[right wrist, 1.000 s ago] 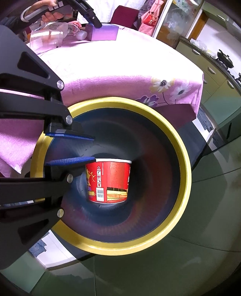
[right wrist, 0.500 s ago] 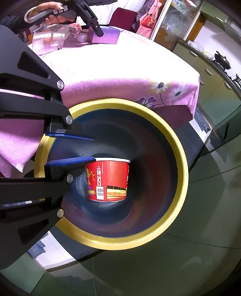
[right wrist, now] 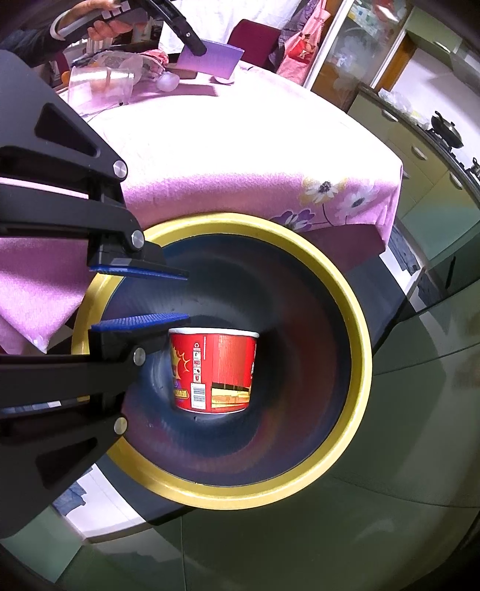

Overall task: Collect trash
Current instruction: 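Reach the left tool to the blue box and grasp it, then carry the blue box with the left tool over the bin and release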

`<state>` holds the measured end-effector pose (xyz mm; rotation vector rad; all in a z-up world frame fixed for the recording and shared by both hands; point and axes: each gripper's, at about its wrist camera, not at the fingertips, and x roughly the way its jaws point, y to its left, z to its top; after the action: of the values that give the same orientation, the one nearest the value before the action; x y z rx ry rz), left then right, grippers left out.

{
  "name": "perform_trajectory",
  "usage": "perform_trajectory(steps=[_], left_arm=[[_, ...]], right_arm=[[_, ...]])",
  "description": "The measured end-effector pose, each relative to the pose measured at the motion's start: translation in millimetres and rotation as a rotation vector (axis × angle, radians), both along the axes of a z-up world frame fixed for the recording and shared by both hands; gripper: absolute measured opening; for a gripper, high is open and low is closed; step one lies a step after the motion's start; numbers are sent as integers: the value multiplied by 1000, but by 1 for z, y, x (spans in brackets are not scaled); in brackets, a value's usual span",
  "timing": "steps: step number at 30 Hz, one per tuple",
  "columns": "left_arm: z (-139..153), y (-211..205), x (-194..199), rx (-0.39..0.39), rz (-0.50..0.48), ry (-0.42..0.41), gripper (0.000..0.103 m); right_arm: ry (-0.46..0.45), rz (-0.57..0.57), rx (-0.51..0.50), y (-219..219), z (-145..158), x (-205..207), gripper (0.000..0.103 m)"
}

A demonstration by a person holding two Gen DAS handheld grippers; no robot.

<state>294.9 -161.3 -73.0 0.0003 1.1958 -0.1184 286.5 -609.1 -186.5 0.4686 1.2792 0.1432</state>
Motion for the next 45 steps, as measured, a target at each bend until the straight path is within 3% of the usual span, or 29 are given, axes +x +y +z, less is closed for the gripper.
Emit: perform_trajectory(steps=[11, 18, 20, 27, 33, 39, 45], left_arm=[[35, -49, -20, -33, -151, -47, 74], [53, -122, -31, -72, -323, -66, 74], [53, -145, -32, -85, -367, -54, 74], [29, -245, -38, -87, -560, -25, 75], [-7, -298, -26, -40, -598, 3, 75], [-34, -325, -10, -12, -616, 50, 75], [-5, -310, -14, -59, -632, 7, 77]], right_arm=[[-41, -26, 14, -16, 15, -15, 19], [-117, -64, -32, -40, 51, -49, 19], [-133, -76, -38, -48, 58, -59, 26], [-161, -109, -38, -74, 65, -89, 26], [-159, -125, -34, -90, 62, -104, 26], [-151, -142, -24, -99, 57, -108, 26], [-152, -122, -28, -92, 59, -110, 26]])
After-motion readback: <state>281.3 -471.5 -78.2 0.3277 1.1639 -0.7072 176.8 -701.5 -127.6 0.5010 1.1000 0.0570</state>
